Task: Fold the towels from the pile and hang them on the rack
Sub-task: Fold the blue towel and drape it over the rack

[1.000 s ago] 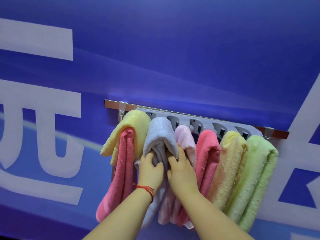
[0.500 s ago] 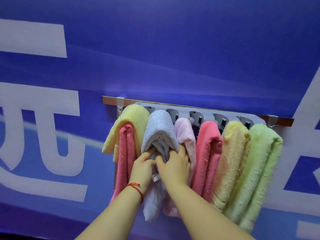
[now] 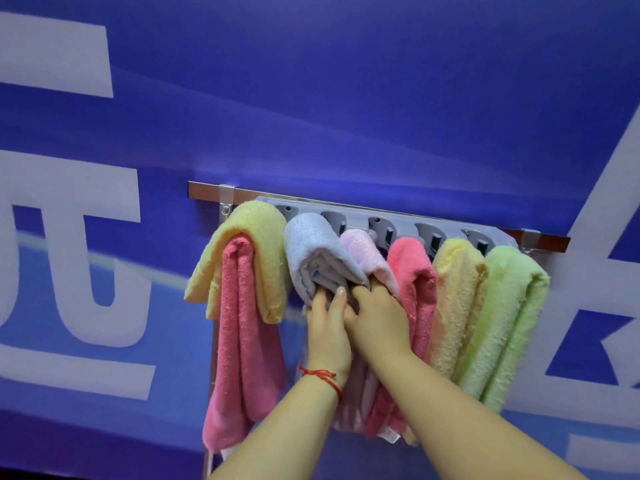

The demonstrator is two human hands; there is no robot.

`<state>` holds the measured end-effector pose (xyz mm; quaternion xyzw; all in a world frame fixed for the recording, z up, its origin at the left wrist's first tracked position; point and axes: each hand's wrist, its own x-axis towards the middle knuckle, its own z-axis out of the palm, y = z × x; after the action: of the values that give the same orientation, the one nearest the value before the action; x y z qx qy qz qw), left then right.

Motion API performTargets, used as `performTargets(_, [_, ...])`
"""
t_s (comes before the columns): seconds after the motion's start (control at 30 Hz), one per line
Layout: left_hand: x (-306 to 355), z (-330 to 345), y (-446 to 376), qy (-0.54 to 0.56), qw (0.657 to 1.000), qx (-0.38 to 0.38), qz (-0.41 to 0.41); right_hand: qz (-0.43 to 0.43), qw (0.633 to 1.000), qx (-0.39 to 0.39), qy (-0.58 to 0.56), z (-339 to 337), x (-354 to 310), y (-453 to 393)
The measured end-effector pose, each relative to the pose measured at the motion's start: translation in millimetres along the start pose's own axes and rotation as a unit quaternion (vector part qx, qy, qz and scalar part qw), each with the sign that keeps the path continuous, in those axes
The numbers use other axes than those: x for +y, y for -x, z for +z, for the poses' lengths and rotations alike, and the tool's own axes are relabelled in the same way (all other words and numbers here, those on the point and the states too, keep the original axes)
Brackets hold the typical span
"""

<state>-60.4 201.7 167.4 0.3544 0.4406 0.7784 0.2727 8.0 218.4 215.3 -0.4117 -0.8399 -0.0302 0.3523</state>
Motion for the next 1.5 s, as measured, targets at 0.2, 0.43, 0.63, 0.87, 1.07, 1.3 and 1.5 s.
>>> performTargets(0.2, [4.7, -35.9, -18.2, -0.229, 0.969, 0.043, 0.085, 0.019, 1.0, 0.014, -0.013, 13.8, -10.0, 6.7])
performTargets(0.43, [-4.7, -90.3, -30.6, -0.45, 0.888, 0.044, 0.084, 0.033, 0.99, 0.027, -0.132, 49.1, -36.6, 21.3])
performTargets(0.63, [14.0, -91.7, -4.3, -0.298, 0.948, 0.024, 0.105, 0.066, 0.961, -0.012, -0.267, 67.2, -61.6, 47.0])
performTargets(0.87, [25.5, -99.0, 5.5, -0.375, 0.915, 0.1, 0.111, 0.072, 0.971, -0.079, -0.214, 60.1, -53.5, 57.3])
performTargets(1.07, [33.0, -95.4, 12.7, -0.42, 0.902, 0.051, 0.088, 0.072, 0.982, -0.099, -0.143, 57.7, -50.2, 63.9])
performTargets(1.3, [23.5, -95.2, 43.4, -0.199, 0.98, 0.014, -0.024, 0.096, 0.946, -0.125, -0.283, 50.5, -54.6, 83.8])
performTargets(1.5, [-13.6, -110.7, 89.0, -0.232, 0.969, -0.01, -0.081, 0.09, 0.943, -0.195, -0.256, 48.4, -31.3, 131.4])
